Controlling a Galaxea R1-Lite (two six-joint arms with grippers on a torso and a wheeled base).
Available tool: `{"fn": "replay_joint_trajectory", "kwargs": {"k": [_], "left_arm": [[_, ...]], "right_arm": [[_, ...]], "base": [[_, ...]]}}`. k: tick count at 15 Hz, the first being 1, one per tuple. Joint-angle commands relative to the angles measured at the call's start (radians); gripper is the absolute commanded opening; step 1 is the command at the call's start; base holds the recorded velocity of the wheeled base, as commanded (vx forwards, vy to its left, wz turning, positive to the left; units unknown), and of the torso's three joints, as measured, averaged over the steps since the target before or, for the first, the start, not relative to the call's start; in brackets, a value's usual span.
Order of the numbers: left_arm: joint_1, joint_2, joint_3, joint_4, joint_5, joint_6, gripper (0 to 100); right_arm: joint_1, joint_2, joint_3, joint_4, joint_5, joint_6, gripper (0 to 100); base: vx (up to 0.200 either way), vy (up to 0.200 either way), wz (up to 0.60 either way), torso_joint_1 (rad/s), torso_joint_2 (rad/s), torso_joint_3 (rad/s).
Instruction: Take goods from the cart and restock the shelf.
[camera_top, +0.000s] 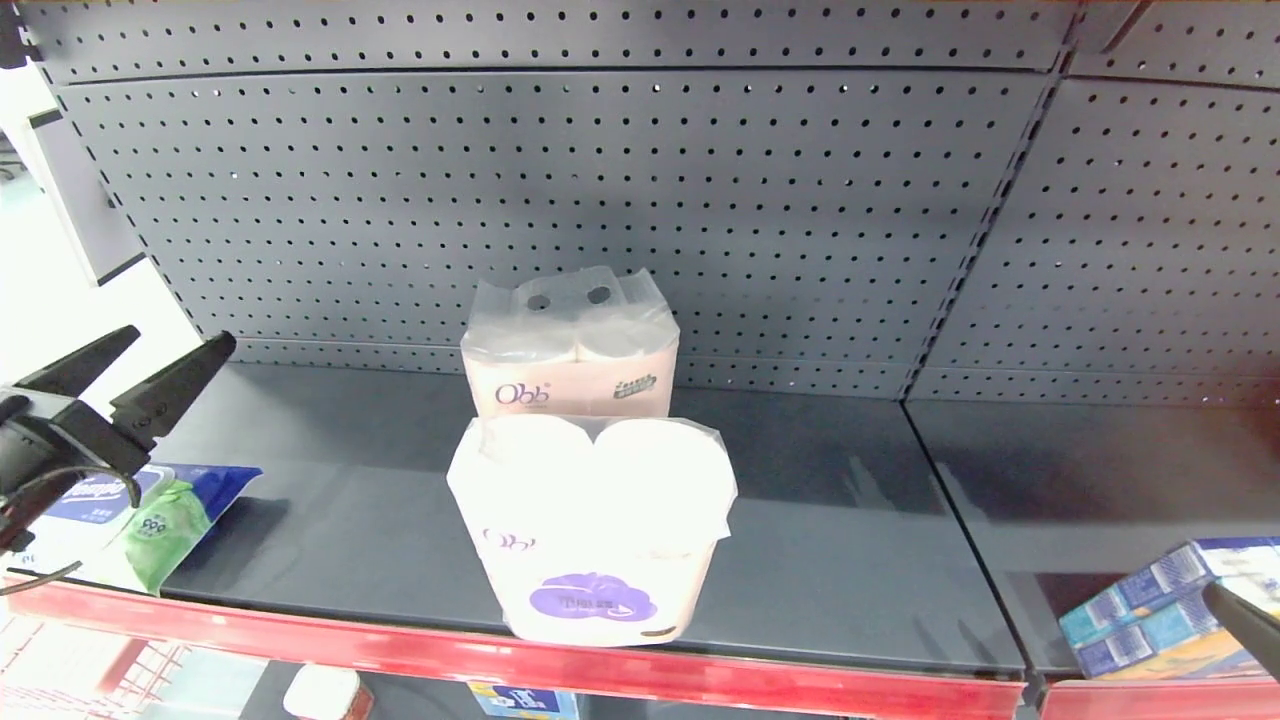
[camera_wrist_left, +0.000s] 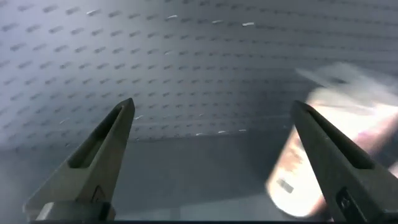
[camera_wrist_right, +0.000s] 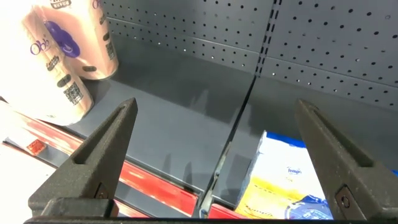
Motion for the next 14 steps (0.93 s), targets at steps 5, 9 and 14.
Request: {"fn": "replay_joint_trajectory", "kwargs": {"k": [5, 9, 14], "left_arm": [[-0.04, -0.119, -0.006, 0.239, 0.305, 0.074, 100], [-0.063, -0.516, -0.083, 0.87, 0.33, 0.148, 100], [-0.152, -0.901, -0.142, 1.295, 0.24, 0.251, 100]], "right_arm": [[-0.001, 0.004, 0.003, 0.0, -0.001, -0.001, 100], [-0.006, 0.002, 0.003, 0.0, -0.009, 0.001, 100], [-0.042, -0.007, 0.035, 0.0, -0.063, 0.001, 100]], "base": [[0.0, 0.0, 0.0, 0.0, 0.0, 0.0], [0.0, 0.0, 0.0, 0.0, 0.0, 0.0], [0.0, 0.0, 0.0, 0.0, 0.0, 0.0]]}}
